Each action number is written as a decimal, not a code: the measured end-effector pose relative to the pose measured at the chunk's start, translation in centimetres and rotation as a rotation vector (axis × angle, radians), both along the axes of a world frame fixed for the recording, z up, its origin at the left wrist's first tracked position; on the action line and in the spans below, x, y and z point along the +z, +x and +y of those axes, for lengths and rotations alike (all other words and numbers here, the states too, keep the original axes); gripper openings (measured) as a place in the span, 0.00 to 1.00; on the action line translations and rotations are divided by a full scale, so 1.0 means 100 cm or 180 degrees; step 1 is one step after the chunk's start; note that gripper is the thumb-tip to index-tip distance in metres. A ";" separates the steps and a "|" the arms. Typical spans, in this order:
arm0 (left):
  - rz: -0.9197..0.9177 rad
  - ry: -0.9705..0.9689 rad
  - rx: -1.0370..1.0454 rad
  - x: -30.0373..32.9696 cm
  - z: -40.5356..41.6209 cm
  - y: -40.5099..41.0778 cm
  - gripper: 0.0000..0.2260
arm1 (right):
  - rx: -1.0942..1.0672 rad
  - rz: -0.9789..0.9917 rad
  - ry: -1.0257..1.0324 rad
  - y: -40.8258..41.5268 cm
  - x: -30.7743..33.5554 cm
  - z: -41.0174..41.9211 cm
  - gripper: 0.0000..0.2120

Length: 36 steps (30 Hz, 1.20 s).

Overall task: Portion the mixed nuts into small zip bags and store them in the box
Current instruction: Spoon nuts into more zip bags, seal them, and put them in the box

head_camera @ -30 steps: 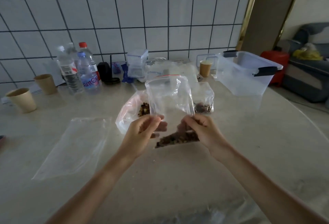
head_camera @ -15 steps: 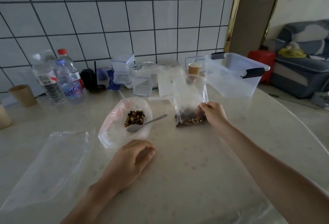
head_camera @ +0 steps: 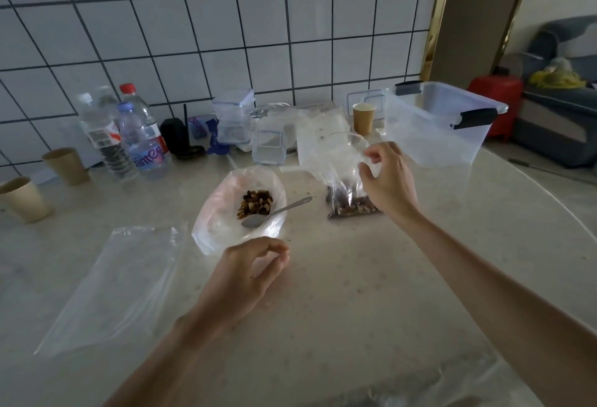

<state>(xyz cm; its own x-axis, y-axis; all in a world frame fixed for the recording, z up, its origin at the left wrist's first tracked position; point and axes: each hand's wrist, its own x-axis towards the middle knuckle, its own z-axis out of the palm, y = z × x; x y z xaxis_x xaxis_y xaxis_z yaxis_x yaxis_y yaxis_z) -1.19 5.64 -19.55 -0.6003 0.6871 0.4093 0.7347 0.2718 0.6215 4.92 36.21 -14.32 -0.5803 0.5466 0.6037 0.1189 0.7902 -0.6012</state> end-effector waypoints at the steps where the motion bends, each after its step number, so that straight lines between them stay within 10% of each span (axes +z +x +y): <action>1: -0.0102 0.0104 -0.0011 0.005 -0.001 0.002 0.04 | 0.0199 0.0029 0.0026 0.002 0.004 -0.011 0.08; 12: -0.0143 0.1016 0.1583 0.040 -0.099 -0.066 0.07 | 0.2331 -0.1216 0.0238 0.016 -0.026 -0.129 0.02; 19: -0.0387 -0.1389 0.3269 0.013 -0.172 -0.109 0.27 | 0.2368 -0.1218 0.0776 0.003 -0.042 -0.145 0.03; 25: -0.0313 -0.0349 0.2940 0.005 -0.170 -0.109 0.07 | 0.2327 -0.0972 0.0581 0.001 -0.055 -0.143 0.05; 36: -0.0075 0.1768 0.2260 0.064 -0.143 -0.066 0.02 | 0.2371 -0.1008 -0.0759 -0.015 -0.021 -0.168 0.11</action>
<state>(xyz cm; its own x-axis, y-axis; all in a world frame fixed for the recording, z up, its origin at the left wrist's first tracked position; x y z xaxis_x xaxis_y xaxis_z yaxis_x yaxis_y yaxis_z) -7.82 -8.66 -13.18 -0.8203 -0.1417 0.5540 0.4939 0.3127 0.8113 3.45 19.45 -16.42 -0.9621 0.0459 0.2687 -0.1921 0.5851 -0.7879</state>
